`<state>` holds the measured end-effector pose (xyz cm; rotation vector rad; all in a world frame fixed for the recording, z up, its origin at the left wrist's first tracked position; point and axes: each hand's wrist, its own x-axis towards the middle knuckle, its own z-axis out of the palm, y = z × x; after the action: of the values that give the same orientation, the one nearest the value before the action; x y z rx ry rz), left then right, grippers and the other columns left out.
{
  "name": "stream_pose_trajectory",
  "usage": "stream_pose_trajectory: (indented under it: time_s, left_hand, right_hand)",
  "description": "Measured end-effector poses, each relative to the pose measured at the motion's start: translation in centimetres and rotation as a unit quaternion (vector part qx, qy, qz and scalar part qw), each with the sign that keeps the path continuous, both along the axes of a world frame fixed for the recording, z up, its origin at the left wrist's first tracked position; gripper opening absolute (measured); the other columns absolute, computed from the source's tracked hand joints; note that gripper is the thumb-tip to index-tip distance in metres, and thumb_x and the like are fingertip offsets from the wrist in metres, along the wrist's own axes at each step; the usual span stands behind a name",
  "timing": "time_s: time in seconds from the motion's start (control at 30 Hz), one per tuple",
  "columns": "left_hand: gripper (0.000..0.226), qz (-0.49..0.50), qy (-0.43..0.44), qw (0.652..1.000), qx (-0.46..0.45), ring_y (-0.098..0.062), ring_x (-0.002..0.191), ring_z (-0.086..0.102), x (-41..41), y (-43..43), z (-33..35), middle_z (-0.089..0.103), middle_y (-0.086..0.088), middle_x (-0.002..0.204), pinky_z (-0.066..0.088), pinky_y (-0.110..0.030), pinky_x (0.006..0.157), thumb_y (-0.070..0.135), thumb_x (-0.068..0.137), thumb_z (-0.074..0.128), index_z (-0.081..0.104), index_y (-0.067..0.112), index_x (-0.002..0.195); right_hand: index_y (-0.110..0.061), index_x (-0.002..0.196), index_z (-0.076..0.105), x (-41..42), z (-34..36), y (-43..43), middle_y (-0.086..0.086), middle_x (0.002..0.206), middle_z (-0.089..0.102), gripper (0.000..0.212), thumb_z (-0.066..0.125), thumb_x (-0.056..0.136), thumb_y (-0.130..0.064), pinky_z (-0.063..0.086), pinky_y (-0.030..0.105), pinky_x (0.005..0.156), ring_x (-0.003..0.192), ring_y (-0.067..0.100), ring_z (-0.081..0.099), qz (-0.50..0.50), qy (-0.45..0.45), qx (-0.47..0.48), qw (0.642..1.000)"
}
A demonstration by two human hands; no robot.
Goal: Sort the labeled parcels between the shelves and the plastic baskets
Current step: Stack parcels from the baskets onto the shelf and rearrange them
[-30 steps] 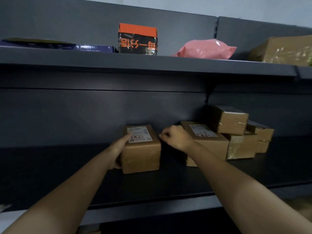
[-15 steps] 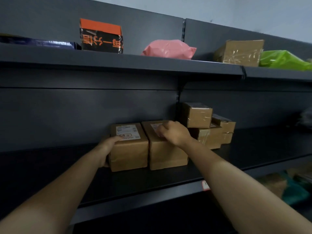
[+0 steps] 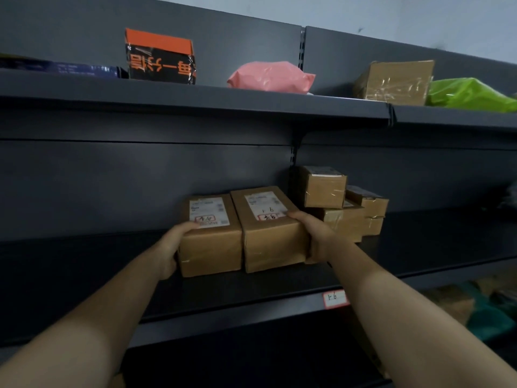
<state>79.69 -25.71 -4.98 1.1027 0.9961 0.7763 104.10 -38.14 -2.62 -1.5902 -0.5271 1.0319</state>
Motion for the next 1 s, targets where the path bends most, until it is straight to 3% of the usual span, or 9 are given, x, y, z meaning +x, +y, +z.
stream_pose_trajectory:
  time_s: [0.13, 0.2, 0.3, 0.4, 0.47, 0.6, 0.73, 0.87, 1.0]
  left_hand:
    - [0.045, 0.001, -0.023, 1.0, -0.004, -0.029, 0.093, 0.057, -0.5, -2.3, 0.5, 0.061, -0.012, 0.105, 0.047, -0.04, 0.077, 0.042, 0.08, 0.064, 0.055, 0.02, 0.118]
    - [0.046, -0.006, -0.026, 1.0, 0.007, -0.027, 0.094, 0.055, -1.1, -3.4, 0.6, 0.06, -0.01, 0.105, 0.044, -0.042, 0.082, 0.043, 0.08, 0.062, 0.054, 0.021, 0.119]
    - [0.053, -0.042, -0.044, 0.997, 0.046, -0.025, 0.103, 0.054, -2.4, -5.3, 0.3, 0.06, -0.008, 0.116, 0.044, -0.045, 0.085, 0.042, 0.079, 0.064, 0.051, 0.029, 0.129]
    - [0.065, -0.098, -0.08, 0.989, 0.082, -0.02, 0.107, 0.055, -3.9, -8.1, -0.3, 0.06, -0.002, 0.122, 0.046, -0.039, 0.077, 0.041, 0.073, 0.069, 0.045, 0.04, 0.133]
    - [0.057, -0.135, -0.113, 0.98, 0.097, -0.016, 0.103, 0.058, -4.7, -10.3, -0.9, 0.063, 0.003, 0.117, 0.046, -0.034, 0.072, 0.036, 0.079, 0.065, 0.045, 0.044, 0.131]
    - [0.047, -0.198, -0.13, 0.966, 0.101, -0.017, 0.103, 0.06, -4.2, -14.5, -2.0, 0.064, 0.002, 0.117, 0.049, -0.035, 0.073, 0.033, 0.086, 0.057, 0.046, 0.044, 0.13]
    - [0.06, -0.258, -0.099, 0.957, 0.089, -0.02, 0.101, 0.058, -0.1, -19.7, -2.8, 0.062, 0.001, 0.117, 0.049, -0.039, 0.071, 0.038, 0.076, 0.063, 0.044, 0.041, 0.133]
    - [0.054, -0.311, -0.039, 0.947, 0.064, -0.023, 0.096, 0.057, 6.7, -26.1, -4.9, 0.061, -0.001, 0.112, 0.047, -0.038, 0.068, 0.042, 0.078, 0.063, 0.044, 0.043, 0.129]
    - [0.044, -0.361, 0.062, 0.931, 0.007, -0.028, 0.088, 0.058, 15.3, -34.0, -9.2, 0.06, -0.009, 0.107, 0.049, -0.038, 0.068, 0.044, 0.078, 0.064, 0.05, 0.037, 0.12]
  right_hand:
    - [-0.026, 0.116, 0.048, -1.3, 0.4, -2.4, 0.008, 0.106, 0.053, 0.048, 0.071, 0.078, -0.047, 0.046, 0.041, 0.078, 0.096, 0.029, 0.051, -0.005, 0.015, 0.044, 0.999]
    - [-0.028, 0.113, 0.052, -2.3, 0.5, -4.1, 0.007, 0.104, 0.056, 0.034, 0.065, 0.085, -0.041, 0.047, 0.039, 0.072, 0.093, 0.026, 0.053, -0.009, 0.032, 0.094, 0.995]
    - [-0.027, 0.11, 0.057, -3.7, 0.1, -7.4, 0.008, 0.106, 0.061, 0.022, 0.061, 0.09, -0.035, 0.051, 0.043, 0.082, 0.096, 0.026, 0.057, -0.023, 0.06, 0.154, 0.986]
    - [-0.026, 0.12, 0.053, -5.1, -1.2, -11.0, 0.009, 0.117, 0.058, 0.032, 0.06, 0.09, -0.034, 0.05, 0.046, 0.09, 0.106, 0.027, 0.056, -0.069, 0.043, 0.178, 0.981]
    - [-0.027, 0.122, 0.054, -6.3, -2.3, -13.7, 0.007, 0.12, 0.06, 0.034, 0.058, 0.089, -0.035, 0.05, 0.044, 0.09, 0.109, 0.026, 0.056, -0.1, 0.03, 0.188, 0.977]
    - [-0.034, 0.116, 0.056, -7.7, -4.2, -20.1, 0.0, 0.114, 0.062, 0.027, 0.056, 0.089, -0.037, 0.052, 0.038, 0.077, 0.102, 0.02, 0.057, -0.156, 0.022, 0.192, 0.969]
    - [-0.032, 0.1, 0.058, -6.2, -5.5, -28.2, -0.001, 0.106, 0.062, 0.014, 0.055, 0.088, -0.038, 0.047, 0.034, 0.077, 0.092, 0.018, 0.056, -0.254, 0.033, 0.182, 0.949]
    - [-0.024, 0.114, 0.059, -3.2, -7.2, -36.8, 0.007, 0.114, 0.064, 0.034, 0.06, 0.084, -0.04, 0.047, 0.043, 0.096, 0.102, 0.026, 0.059, -0.338, 0.053, 0.153, 0.927]
    - [-0.025, 0.112, 0.057, 0.3, -9.9, -46.4, 0.007, 0.103, 0.062, 0.033, 0.06, 0.085, -0.043, 0.051, 0.034, 0.065, 0.088, 0.024, 0.06, -0.439, 0.037, 0.078, 0.894]
